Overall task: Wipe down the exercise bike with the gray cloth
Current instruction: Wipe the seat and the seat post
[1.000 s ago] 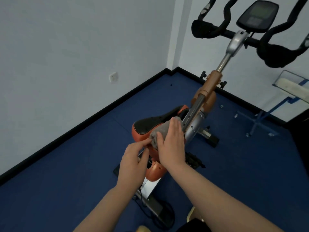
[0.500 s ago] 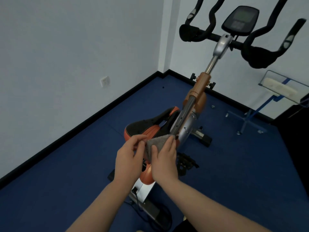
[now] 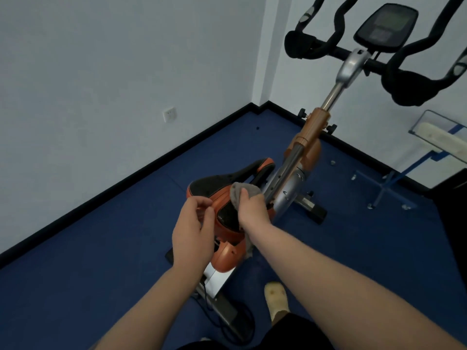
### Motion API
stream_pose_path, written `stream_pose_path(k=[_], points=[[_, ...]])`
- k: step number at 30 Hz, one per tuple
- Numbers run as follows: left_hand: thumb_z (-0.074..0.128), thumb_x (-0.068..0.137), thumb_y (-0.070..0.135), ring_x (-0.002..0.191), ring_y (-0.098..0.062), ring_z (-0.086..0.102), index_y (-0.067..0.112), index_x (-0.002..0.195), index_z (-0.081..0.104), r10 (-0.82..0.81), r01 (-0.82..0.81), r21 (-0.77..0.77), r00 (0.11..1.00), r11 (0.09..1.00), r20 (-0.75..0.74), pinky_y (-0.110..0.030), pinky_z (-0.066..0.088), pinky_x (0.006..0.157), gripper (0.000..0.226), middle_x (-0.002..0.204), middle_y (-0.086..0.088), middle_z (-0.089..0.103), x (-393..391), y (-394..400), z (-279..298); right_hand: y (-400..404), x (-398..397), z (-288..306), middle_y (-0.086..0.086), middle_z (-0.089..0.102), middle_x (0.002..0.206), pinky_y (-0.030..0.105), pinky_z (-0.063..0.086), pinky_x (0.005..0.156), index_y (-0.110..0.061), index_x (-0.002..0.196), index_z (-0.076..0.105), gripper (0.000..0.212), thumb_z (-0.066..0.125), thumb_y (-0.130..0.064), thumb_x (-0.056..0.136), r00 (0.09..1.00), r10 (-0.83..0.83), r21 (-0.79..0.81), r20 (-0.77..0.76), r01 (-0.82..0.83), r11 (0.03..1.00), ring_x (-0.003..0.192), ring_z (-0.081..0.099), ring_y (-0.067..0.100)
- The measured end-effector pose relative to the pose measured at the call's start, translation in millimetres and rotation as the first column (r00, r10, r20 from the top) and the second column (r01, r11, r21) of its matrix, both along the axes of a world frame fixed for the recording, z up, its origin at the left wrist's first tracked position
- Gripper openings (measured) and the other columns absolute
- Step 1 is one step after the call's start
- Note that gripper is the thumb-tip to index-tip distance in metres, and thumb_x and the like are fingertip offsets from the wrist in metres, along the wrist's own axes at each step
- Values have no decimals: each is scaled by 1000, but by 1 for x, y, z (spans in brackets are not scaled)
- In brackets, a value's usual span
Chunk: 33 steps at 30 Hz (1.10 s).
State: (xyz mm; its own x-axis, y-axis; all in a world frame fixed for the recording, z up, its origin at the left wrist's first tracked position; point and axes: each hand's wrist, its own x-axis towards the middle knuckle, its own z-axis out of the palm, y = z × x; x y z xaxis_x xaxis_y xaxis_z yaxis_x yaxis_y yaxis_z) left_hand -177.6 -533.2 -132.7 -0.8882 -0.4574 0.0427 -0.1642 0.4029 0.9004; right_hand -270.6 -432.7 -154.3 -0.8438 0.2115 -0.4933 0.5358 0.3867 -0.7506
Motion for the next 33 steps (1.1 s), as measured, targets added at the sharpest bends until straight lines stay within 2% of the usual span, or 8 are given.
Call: stream_pose_path(k=[5, 11, 16, 21, 24, 27, 30, 33], points=[[57, 96, 22, 87, 6, 59, 40, 93, 58, 39, -39, -11, 999, 999, 29, -18, 46, 70, 19, 94, 22, 63, -1, 6, -1, -4, 38, -10, 10, 35, 151, 47, 35, 111, -13, 151, 17, 71, 39, -52, 96, 980, 77, 76, -186, -63, 995, 136, 38, 28], [56, 94, 25, 89, 9, 56, 42, 94, 57, 130, -127, -48, 990, 991, 55, -19, 46, 70, 17, 95, 23, 61, -10, 18, 1, 1, -37, 3, 16, 43, 146, 39, 40, 104, -4, 147, 20, 64, 40, -43, 101, 997, -67, -55, 43, 70, 996, 127, 48, 34], [60, 92, 21, 93, 7, 49, 46, 88, 53, 224, -212, -162, 973, 964, 58, -18, 39, 66, 27, 91, 25, 57, -18, 36, -2, 9, 21, -1, 16, 14, 161, 30, 25, 114, -4, 153, -5, 82, 43, -43, 99, 949, 186, 63, -255, -175, 982, 145, 24, 26], [60, 91, 17, 98, 10, 43, 33, 93, 58, 320, -305, -229, 947, 924, 33, -16, 33, 70, 16, 92, 26, 52, -30, 47, -5, 6, -62, 5, 19, 36, 150, 40, 41, 100, -2, 151, 7, 68, 40, -36, 102, 992, -127, -108, 0, 126, 986, 128, 47, 33], [60, 91, 16, 93, 5, 44, 32, 90, 56, 404, -395, -213, 915, 894, 2, -25, 34, 75, 17, 90, 24, 50, -37, 55, -8, 13, -39, 4, 16, 20, 158, 37, 37, 107, -4, 152, -9, 78, 39, -39, 102, 994, 61, -39, -87, -65, 997, 138, 38, 30], [62, 89, 14, 90, -6, 38, 30, 89, 54, 500, -479, -265, 866, 837, 15, -31, 28, 84, 18, 92, 18, 47, -46, 68, -13, 19, -24, -7, 15, 12, 161, 37, 33, 114, -7, 151, -16, 83, 40, -42, 101, 984, 141, -112, -105, -153, 982, 142, 31, 28], [65, 87, 12, 95, -10, 36, 26, 89, 56, 553, -518, -338, 833, 786, 9, -32, 25, 89, 17, 97, 12, 48, -51, 76, -19, 22, -73, -3, 15, 15, 159, 37, 32, 109, -5, 152, -11, 77, 38, -38, 103, 999, -16, -175, -38, 9, 984, 140, 32, 31], [68, 85, 8, 91, -12, 41, 22, 86, 57, 564, -545, -361, 823, 757, -61, -33, 28, 86, 18, 92, 10, 50, -52, 77, -22, 43, -98, -2, 12, 22, 158, 36, 27, 114, -4, 152, 18, 61, 39, -33, 103, 926, 203, 79, -320, -188, 979, 142, 27, 28]])
